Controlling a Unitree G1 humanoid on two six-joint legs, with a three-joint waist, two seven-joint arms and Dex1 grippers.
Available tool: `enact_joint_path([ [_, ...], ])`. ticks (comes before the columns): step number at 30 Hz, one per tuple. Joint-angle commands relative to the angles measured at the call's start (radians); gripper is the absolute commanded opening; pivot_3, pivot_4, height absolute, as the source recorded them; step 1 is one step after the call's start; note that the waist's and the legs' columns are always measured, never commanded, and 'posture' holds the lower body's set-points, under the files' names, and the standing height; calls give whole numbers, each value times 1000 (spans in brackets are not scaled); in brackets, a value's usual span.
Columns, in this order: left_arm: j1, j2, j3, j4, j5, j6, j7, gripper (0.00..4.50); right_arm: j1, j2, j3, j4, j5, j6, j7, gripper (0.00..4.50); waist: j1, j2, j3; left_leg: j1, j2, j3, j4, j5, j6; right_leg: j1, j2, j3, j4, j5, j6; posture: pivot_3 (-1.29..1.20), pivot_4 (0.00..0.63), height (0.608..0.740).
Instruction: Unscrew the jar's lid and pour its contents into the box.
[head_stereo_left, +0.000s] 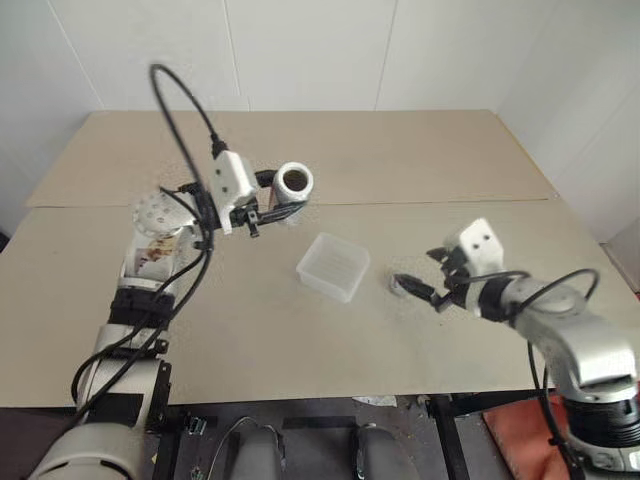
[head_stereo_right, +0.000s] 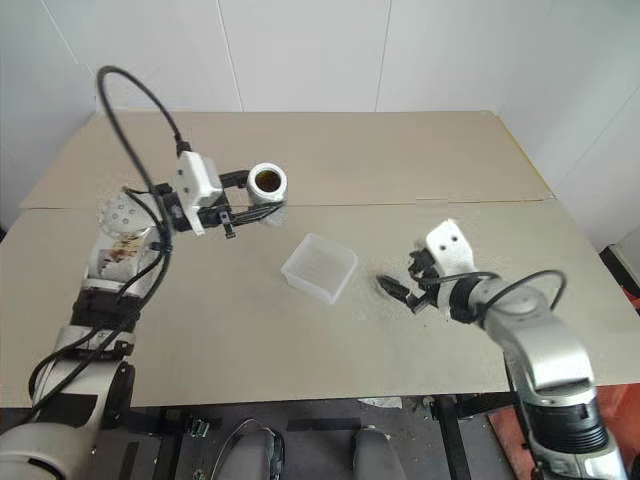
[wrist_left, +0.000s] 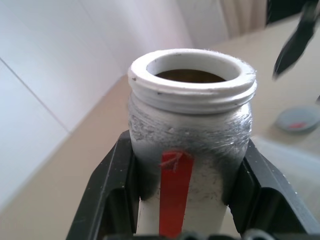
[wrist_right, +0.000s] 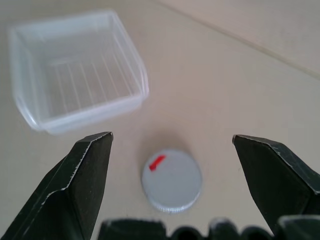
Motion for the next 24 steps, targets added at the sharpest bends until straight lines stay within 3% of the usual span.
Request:
enact_joint_path([
  [1, -97, 27, -77, 116, 234, -328, 172, 1927, -91, -26, -91, -43, 159, 122, 58, 4453, 0, 0, 0, 0, 0, 0, 0, 0, 0, 0, 0, 0, 0, 0, 0, 0, 150, 740],
  [4, -203, 100, -231, 220, 645, -566, 523, 1927, -157, -68, -87, -36, 232, 177, 107, 4453, 1, 0, 0, -1, 0, 0, 0, 0, 0, 0, 0, 0, 0, 0, 0, 0, 150, 740],
  [6, -258, 112, -308, 259, 829, -614, 738, 1927, -177, -98, -67, -23, 250, 184, 134, 4453, 5, 0, 0, -1, 0, 0, -1, 0, 1, -1, 0, 0, -2, 0, 0, 0, 150, 740],
  [9, -359, 147, -523, 246, 1242, -538, 1210, 1927, -191, -117, -44, -7, 247, 172, 144, 4453, 13, 0, 0, -3, 0, 0, 0, -1, 1, -1, 0, 0, -3, 1, 1, 0, 150, 740],
  [11, -399, 134, -631, 248, 1410, -449, 1415, 1927, -201, -118, -37, -4, 251, 163, 151, 4453, 19, -1, 0, -3, -1, 1, 0, -1, 1, -2, -1, 0, -2, 1, 2, 0, 150, 740],
  [13, -414, 100, -697, 258, 1499, -370, 1557, 1927, -209, -115, -31, -2, 252, 153, 153, 4453, 23, -1, 0, -3, -1, 1, 0, -1, 1, -2, -1, 0, -2, 1, 2, 0, 150, 740],
  [16, -422, 67, -807, 283, 1624, -278, 1648, 1927, -228, -101, -33, 3, 254, 147, 141, 4453, 24, -1, 0, -3, -2, 1, 0, -1, 1, -2, -2, 0, -1, 1, 2, 0, 150, 740],
  [24, -444, 36, -891, 355, 1650, -247, 1679, 1927, -228, -85, -96, -37, 308, 170, 89, 4453, 22, -1, 0, -4, -2, 2, 0, -1, 1, -4, -2, 1, 1, 1, 2, 0, 150, 740],
])
